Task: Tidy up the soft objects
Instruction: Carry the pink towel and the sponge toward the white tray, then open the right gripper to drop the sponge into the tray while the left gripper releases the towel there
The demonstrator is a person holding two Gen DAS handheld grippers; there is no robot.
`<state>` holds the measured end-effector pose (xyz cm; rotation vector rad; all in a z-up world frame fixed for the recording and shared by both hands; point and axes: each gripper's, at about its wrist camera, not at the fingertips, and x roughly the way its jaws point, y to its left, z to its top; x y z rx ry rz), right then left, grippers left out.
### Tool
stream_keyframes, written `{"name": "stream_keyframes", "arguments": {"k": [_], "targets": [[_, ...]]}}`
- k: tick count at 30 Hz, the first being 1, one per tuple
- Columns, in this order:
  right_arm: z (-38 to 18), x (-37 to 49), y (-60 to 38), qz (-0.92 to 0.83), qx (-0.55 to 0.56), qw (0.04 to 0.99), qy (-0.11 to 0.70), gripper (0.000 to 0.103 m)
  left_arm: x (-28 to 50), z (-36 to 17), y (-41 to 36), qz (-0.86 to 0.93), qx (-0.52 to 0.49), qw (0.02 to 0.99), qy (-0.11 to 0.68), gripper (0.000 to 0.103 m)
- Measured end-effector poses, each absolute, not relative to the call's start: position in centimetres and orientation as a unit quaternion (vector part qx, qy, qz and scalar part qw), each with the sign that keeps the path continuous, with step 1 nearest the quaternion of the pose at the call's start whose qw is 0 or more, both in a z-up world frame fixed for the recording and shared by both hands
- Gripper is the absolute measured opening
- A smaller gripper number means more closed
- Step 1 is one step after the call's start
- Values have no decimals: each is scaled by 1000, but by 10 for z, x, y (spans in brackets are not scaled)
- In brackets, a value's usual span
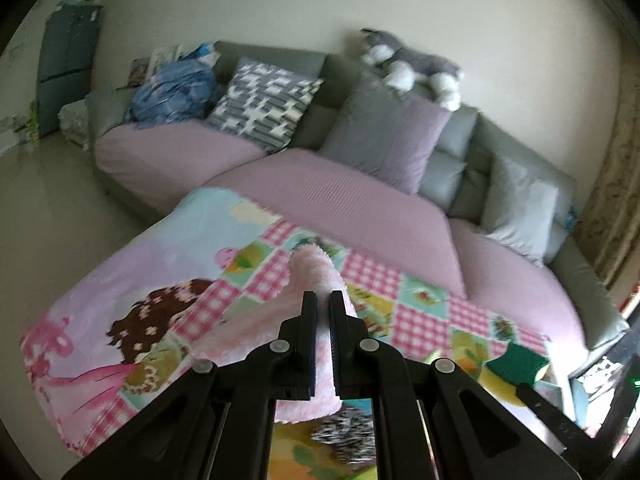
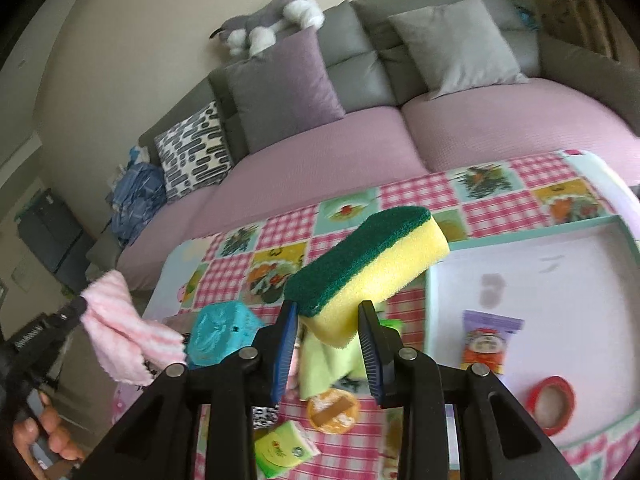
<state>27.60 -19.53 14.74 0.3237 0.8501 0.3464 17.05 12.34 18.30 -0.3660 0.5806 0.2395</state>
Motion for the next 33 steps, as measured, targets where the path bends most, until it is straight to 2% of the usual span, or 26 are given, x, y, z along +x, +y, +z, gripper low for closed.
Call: {"name": "stream_keyframes", "arguments": {"k": [10,25,33], "targets": [[153,265,-261,96,167,900,391,33,189,192,49,41,-134,948,287,6],[140,255,-383,-19,219,897,384,33,220,178,-113,-127,-53,932,336,6],[119,263,-400,-30,222,885,408,33,249,164,-168,-153,-14,926,344,6]]}}
